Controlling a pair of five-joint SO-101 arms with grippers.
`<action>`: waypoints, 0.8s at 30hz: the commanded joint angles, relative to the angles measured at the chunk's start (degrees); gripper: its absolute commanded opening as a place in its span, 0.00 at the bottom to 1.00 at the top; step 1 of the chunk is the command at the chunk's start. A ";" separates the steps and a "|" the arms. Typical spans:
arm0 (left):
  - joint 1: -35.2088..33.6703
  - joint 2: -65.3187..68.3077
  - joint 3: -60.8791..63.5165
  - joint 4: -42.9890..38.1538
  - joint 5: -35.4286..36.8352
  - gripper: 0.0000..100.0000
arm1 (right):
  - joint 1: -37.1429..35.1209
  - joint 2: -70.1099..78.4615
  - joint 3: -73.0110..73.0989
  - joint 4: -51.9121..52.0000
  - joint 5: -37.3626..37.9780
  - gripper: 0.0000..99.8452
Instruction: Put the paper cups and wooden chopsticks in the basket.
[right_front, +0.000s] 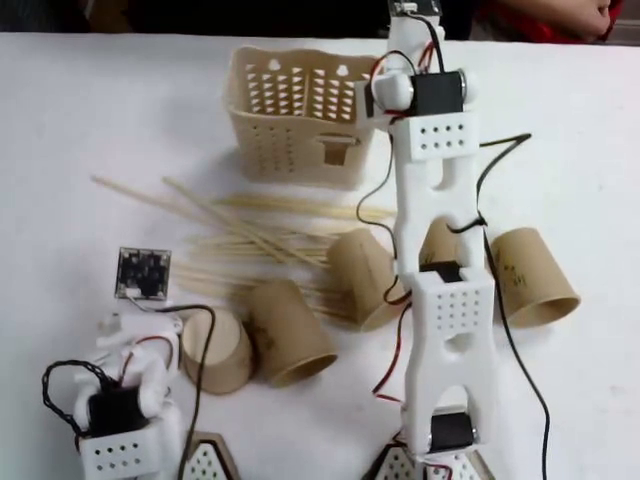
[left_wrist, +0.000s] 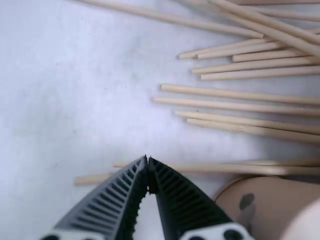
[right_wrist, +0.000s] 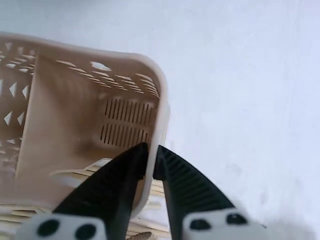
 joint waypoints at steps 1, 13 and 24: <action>-0.48 -0.48 -2.81 -0.18 -0.62 0.02 | 1.36 -5.67 5.36 1.01 -0.09 0.02; -0.40 -0.48 -2.81 -0.26 -0.62 0.02 | 2.24 -16.04 16.00 0.84 3.34 0.02; -0.40 -0.48 -2.81 -0.26 -0.62 0.02 | -1.54 -19.74 15.30 0.75 4.75 0.17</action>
